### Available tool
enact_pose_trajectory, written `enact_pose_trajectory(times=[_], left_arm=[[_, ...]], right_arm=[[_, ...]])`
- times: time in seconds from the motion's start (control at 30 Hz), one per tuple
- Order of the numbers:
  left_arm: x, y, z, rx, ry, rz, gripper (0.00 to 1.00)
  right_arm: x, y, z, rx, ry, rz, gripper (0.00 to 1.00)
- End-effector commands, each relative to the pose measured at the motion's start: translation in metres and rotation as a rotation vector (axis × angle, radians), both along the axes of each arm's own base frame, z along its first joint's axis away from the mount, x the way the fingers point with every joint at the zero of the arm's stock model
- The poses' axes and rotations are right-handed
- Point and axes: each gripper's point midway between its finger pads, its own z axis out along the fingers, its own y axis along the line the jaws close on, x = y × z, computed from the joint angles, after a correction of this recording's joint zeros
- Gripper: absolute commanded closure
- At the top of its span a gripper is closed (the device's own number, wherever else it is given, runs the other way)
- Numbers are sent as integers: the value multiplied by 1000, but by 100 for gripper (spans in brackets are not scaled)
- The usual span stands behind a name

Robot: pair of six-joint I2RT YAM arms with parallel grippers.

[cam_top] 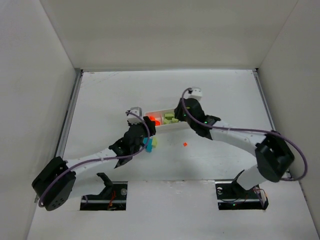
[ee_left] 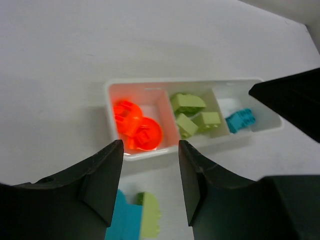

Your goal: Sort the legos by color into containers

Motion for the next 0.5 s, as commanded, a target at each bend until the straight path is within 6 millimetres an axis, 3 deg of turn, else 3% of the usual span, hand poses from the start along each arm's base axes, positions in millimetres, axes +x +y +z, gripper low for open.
enact_pose_trajectory(times=[0.0,0.1,0.2,0.33,0.47], left_arm=[[-9,-66,32,25,-59,-197,54],[-31,-118,18,105,-6,-340,54],[-50,-155,1,185,57,-411,55],[-60,-176,-19,277,146,-409,56],[-77,-199,-44,361,216,-508,59]], right_arm=[[-1,-70,16,83,-83,-174,63],[-15,-125,2,112,-81,-283,63],[-29,-160,-11,131,-71,-352,60],[-42,-183,-22,134,-64,-392,55],[-48,-192,-30,162,-57,-417,54]])
